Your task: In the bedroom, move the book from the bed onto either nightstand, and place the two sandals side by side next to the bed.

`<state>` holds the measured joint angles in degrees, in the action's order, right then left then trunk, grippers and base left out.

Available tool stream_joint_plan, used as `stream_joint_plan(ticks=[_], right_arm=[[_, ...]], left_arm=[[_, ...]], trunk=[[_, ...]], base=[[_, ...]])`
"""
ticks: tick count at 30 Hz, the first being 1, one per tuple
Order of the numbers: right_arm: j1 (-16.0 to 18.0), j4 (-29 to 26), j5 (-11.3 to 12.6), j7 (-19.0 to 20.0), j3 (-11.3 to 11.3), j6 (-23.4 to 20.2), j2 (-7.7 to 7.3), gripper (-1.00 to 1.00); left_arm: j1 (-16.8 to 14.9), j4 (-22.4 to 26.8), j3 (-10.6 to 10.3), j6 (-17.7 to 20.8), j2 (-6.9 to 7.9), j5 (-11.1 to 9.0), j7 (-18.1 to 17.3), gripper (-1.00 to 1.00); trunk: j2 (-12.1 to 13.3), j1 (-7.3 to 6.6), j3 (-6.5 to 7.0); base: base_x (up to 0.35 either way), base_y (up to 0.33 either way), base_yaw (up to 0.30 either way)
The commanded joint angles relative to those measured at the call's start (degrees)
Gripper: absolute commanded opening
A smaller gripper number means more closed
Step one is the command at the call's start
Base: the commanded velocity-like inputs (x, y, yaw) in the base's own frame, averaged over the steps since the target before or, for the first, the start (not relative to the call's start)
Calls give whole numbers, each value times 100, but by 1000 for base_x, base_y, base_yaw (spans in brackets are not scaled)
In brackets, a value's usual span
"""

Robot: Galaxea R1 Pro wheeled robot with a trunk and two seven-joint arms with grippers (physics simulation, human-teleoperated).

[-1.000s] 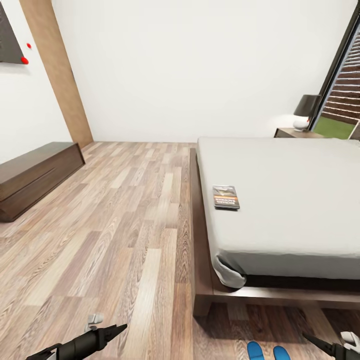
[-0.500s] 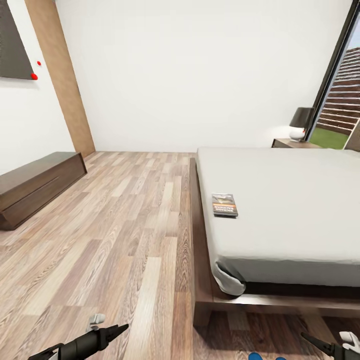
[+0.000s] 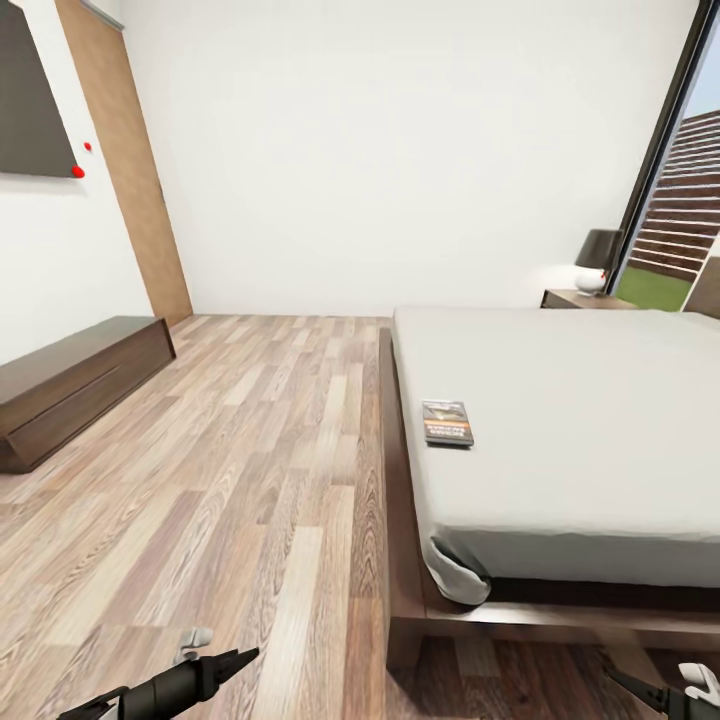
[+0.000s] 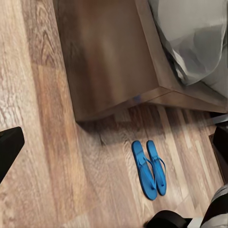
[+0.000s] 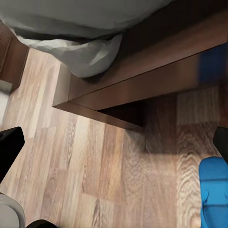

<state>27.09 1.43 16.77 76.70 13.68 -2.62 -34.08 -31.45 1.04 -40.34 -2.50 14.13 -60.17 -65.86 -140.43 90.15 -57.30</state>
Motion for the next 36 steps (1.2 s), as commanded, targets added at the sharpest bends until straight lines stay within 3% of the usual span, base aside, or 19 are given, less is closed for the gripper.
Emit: stream_joint_plan(ticks=[1, 9, 18, 23, 31, 34, 36], right_arm=[[7, 15, -24, 20, 39, -28, -2, 100], [7, 15, -24, 17, 39, -28, 2, 100], [7, 15, -24, -350, 39, -28, 6, 100], [7, 9, -24, -365, 39, -28, 110, 100], [7, 7, -24, -366, 39, -28, 137, 100], [7, 7, -24, -391, 39, -25, 140, 100], [7, 7, -24, -488, 39, -27, 142, 100]], left_arm=[[-2, 2, -53, -28, 0, -38, -9, 100], [-2, 2, -53, -27, -7, -38, -10, 100], [-2, 2, -53, -31, -7, -38, -5, 100], [-2, 2, -53, -32, -7, -37, -6, 100], [-2, 0, -53, -32, -66, -38, 5, 100], [-2, 1, -53, -32, -78, -32, 257, 100], [-2, 2, -53, -32, -133, -31, 603, 100]], trunk=[[39, -24, 13], [360, -199, 157], [721, -397, 318], [922, -507, 408], [1242, -683, 552], [1283, -705, 570], [1283, -705, 570]], base=[[0, 0, 0], [0, 0, 0], [0, 0, 0], [0, 0, 0], [0, 0, 0], [0, 0, 0], [0, 0, 0]])
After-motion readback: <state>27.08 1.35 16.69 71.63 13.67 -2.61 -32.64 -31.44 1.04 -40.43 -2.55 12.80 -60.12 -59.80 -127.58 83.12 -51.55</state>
